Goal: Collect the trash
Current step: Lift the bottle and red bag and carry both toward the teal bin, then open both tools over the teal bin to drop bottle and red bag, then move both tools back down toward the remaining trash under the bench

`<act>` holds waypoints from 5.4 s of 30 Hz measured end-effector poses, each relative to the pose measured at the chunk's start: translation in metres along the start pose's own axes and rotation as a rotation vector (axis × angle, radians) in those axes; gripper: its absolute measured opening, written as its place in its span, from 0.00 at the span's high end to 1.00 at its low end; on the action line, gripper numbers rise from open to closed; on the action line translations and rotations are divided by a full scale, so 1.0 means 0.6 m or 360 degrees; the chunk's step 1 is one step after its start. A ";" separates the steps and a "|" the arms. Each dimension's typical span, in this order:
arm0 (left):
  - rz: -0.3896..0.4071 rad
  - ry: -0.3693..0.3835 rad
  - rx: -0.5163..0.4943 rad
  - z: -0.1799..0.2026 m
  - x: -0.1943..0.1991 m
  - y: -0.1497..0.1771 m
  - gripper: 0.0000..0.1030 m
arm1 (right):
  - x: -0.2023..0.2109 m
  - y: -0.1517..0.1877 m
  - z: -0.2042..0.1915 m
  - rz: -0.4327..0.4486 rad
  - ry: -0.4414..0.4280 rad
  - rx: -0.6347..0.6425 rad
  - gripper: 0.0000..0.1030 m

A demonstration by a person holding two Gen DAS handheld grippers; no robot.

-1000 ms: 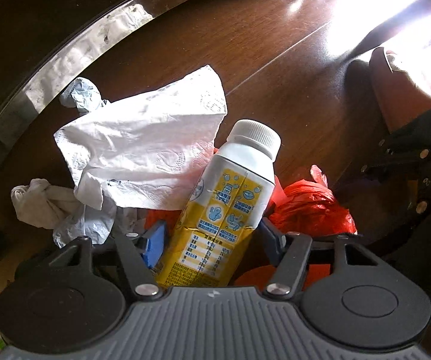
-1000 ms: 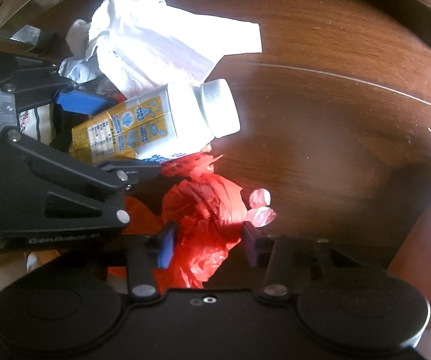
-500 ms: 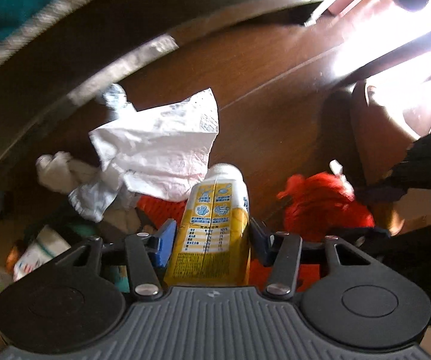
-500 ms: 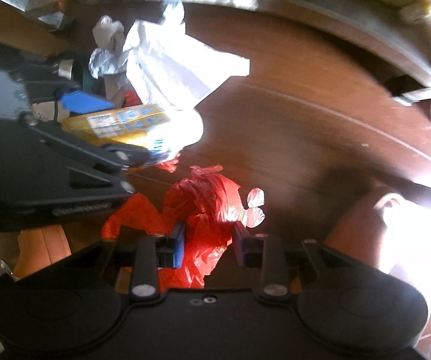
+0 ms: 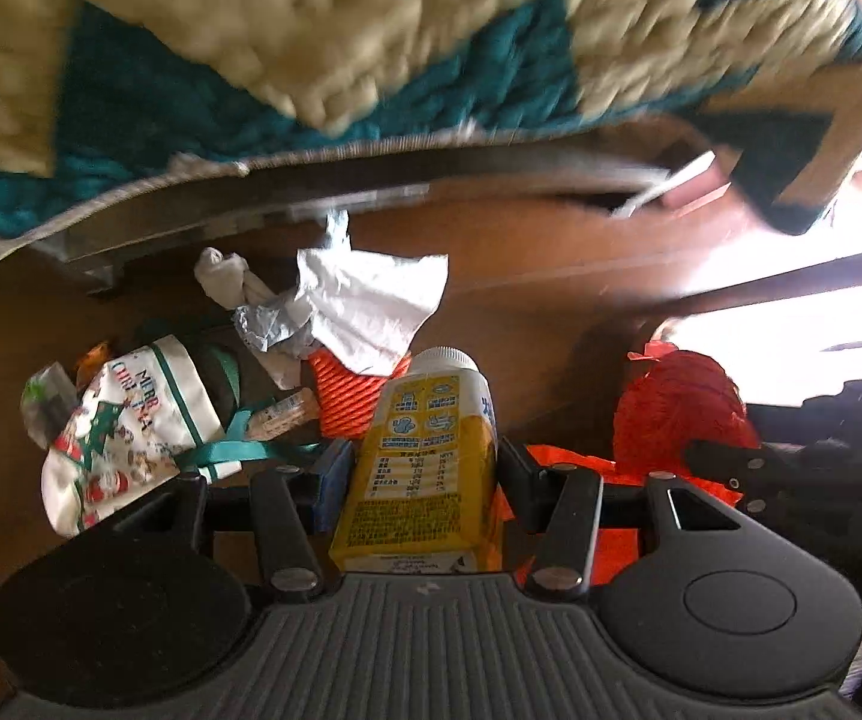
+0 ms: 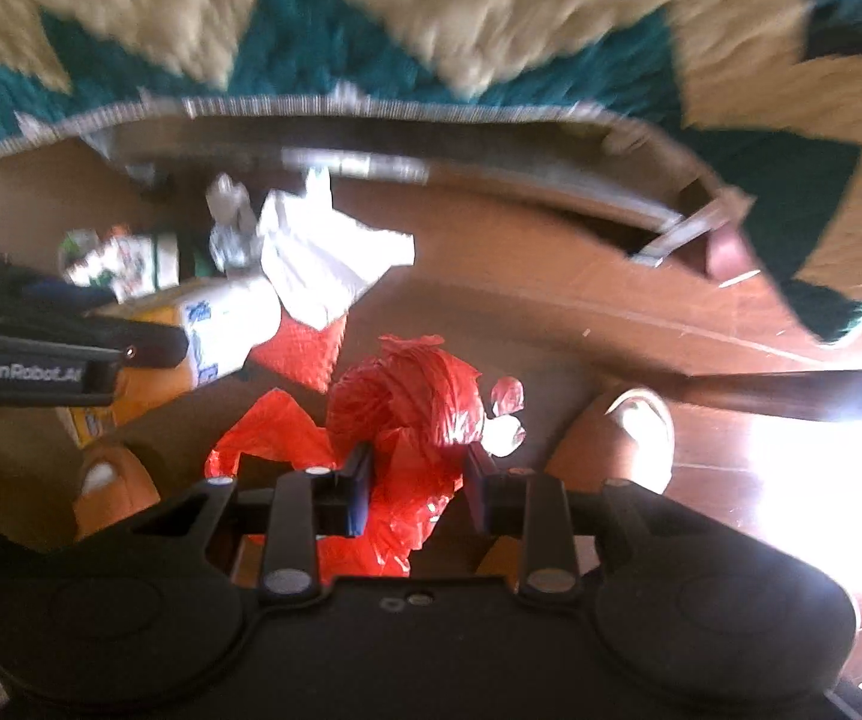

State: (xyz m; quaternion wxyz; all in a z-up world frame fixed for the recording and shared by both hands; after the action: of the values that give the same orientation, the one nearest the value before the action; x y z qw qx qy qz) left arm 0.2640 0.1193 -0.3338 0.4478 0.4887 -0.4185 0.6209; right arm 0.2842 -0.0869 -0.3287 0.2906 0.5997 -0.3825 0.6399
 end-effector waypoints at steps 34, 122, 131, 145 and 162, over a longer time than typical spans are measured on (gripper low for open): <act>0.0834 0.0648 -0.0256 0.423 0.541 0.011 0.51 | 0.623 0.154 0.168 0.1141 0.0396 0.0034 0.72; 0.1122 0.0324 -0.0693 0.525 0.701 0.115 0.45 | 0.829 0.234 0.174 0.1434 0.0319 0.0011 0.42; 0.1118 0.0180 -0.0466 0.338 0.666 0.112 0.39 | 0.731 0.145 0.041 0.1384 0.0059 0.0219 0.41; 0.0962 -0.0029 -0.0232 0.114 0.516 0.072 0.21 | 0.494 0.029 -0.077 0.1041 -0.0144 0.0319 0.40; 0.0543 -0.0114 -0.0016 -0.111 0.227 -0.066 0.05 | 0.143 -0.087 -0.092 0.0612 -0.0210 0.0356 0.40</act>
State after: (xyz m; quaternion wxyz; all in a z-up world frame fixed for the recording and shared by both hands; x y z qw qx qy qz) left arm 0.2700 0.2130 -0.2085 0.3232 0.4299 -0.5142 0.6680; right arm 0.2879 -0.0199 -0.2360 0.0693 0.5848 -0.4346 0.6814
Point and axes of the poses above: each gripper's, at about its wrist camera, not at the fingertips, and x roughly against the way its jaws point, z to its right, y to its underside, the point moved 3 cm from there along -x, roughly the way its jaws point, and after that the axes turned 8 degrees about x, right-handed, at the moved point
